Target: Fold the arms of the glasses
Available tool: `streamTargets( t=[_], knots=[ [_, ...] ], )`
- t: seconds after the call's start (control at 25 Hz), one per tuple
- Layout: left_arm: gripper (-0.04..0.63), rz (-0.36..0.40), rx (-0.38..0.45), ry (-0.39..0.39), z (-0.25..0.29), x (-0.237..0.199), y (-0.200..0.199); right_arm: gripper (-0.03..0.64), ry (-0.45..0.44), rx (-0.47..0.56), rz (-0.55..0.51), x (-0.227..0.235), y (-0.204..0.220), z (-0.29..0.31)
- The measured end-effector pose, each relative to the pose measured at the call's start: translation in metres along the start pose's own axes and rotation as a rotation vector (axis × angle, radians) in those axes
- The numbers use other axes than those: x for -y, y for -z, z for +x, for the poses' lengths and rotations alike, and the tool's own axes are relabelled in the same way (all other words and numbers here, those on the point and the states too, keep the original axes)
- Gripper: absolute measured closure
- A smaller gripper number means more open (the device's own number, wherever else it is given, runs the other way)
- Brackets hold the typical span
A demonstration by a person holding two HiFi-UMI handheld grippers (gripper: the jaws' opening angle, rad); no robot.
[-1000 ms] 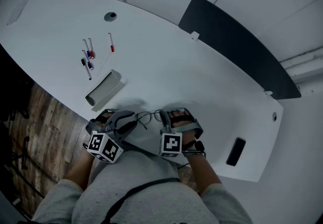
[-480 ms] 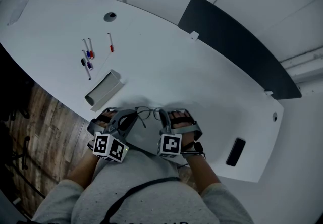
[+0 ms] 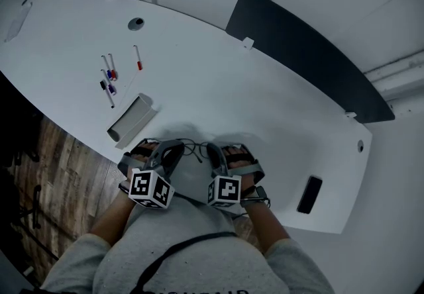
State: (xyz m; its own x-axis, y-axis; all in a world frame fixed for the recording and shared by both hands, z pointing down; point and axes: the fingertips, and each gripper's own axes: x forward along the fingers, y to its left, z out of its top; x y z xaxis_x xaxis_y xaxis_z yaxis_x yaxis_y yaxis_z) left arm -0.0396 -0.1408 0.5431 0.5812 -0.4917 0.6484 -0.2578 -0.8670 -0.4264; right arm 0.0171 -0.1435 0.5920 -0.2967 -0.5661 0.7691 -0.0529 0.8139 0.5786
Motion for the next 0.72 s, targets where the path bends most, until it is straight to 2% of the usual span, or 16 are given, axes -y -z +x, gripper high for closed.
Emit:
streamTargets(
  t=[0.16, 0.28, 0.32, 0.36, 0.4, 0.56, 0.72],
  knots=[
    [0.565, 0.035, -0.016, 0.032, 0.006, 0.003, -0.005, 0.577, -0.004, 0.061, 0.076, -0.003, 0.000, -0.004],
    [0.565, 0.069, -0.028, 0.049, 0.011, 0.006, -0.007, 0.576, 0.021, 0.105, 0.089, -0.003, -0.002, -0.008],
    [0.565, 0.074, -0.031, 0.057, 0.013, 0.007, -0.007, 0.551, 0.024, 0.120, 0.100, -0.004, -0.002, -0.010],
    [0.565, 0.080, -0.033, 0.063, 0.014, 0.008, -0.007, 0.481, 0.018, 0.132, 0.122, -0.005, -0.002, -0.013],
    [0.565, 0.089, -0.036, 0.067, 0.015, 0.008, -0.008, 0.466, 0.011, 0.141, 0.154, -0.006, -0.001, -0.015],
    [0.565, 0.140, -0.052, 0.082, 0.018, 0.012, -0.009, 0.461, 0.004, 0.162, 0.283, -0.006, 0.009, -0.026],
    [0.565, 0.230, -0.084, 0.106, 0.025, 0.021, -0.007, 0.460, 0.006, 0.198, 0.342, -0.007, 0.016, -0.041]
  ],
)
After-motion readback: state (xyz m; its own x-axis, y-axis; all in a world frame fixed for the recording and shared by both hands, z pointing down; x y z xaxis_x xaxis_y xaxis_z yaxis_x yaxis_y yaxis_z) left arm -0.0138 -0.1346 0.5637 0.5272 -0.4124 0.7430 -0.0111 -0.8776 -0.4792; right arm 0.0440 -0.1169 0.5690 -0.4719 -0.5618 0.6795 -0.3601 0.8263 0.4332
